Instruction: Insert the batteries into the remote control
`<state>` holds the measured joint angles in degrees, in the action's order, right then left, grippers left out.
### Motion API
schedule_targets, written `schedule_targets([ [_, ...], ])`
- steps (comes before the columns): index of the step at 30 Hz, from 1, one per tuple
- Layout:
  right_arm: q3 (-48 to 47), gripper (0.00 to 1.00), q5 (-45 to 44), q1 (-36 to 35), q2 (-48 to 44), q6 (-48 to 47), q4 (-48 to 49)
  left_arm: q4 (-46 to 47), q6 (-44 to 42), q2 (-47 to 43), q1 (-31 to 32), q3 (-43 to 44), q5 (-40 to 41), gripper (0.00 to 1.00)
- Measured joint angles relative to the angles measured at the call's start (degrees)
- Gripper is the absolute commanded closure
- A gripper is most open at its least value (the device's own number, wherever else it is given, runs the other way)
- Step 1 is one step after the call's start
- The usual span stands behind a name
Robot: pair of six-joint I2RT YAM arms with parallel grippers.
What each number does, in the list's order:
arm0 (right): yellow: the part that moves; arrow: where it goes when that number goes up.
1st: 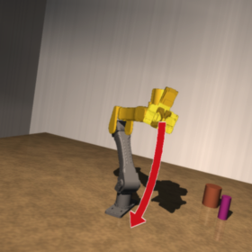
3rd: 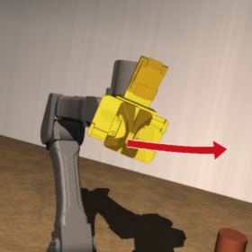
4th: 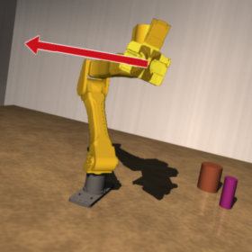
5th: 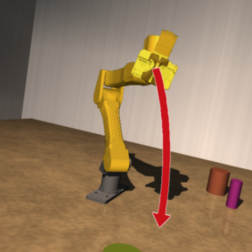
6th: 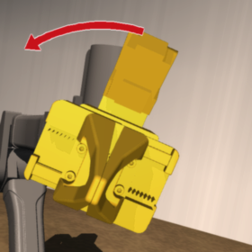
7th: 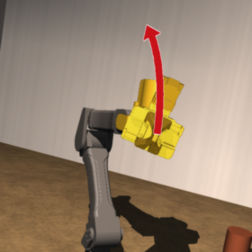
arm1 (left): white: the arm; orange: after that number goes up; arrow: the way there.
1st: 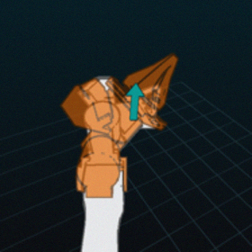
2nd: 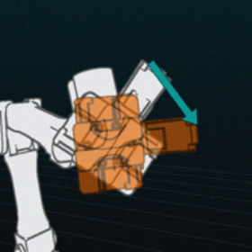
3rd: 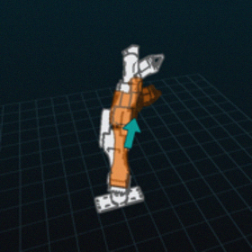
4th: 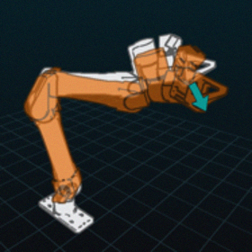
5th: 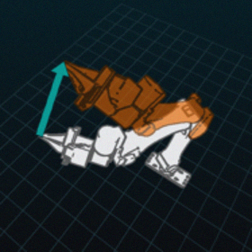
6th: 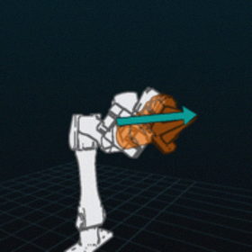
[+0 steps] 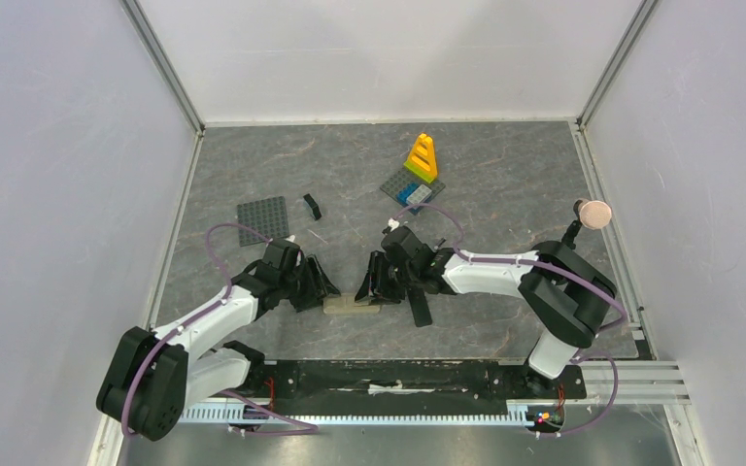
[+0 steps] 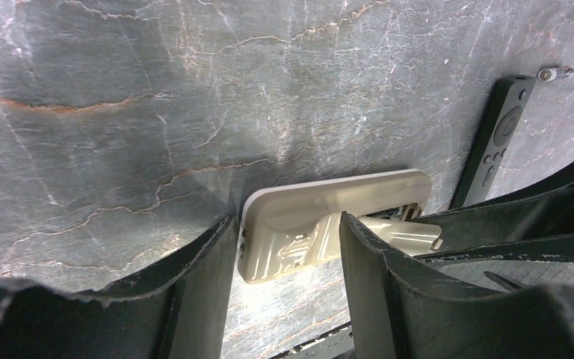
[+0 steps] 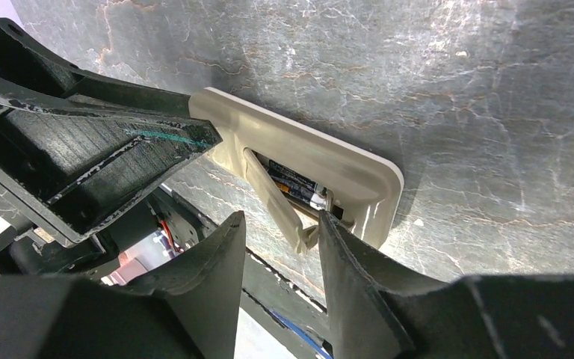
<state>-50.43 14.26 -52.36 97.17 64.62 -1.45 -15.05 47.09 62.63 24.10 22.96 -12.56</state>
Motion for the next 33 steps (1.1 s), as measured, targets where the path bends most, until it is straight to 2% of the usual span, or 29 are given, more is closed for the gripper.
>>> schedule_targets([
  [18,-1.51,0.53,-3.54,0.09,-1.6,-0.81,-5.9,0.57,0.0,0.66,0.02,0.0,0.0,0.42],
  [26,-1.81,0.66,-4.7,0.09,-2.54,-2.49,-8.59,0.57,0.0,0.63,0.02,0.0,0.0,0.42],
  [33,-2.82,0.73,-5.2,0.09,-2.51,-4.04,-9.44,0.55,0.0,0.63,0.02,0.0,0.0,0.42],
])
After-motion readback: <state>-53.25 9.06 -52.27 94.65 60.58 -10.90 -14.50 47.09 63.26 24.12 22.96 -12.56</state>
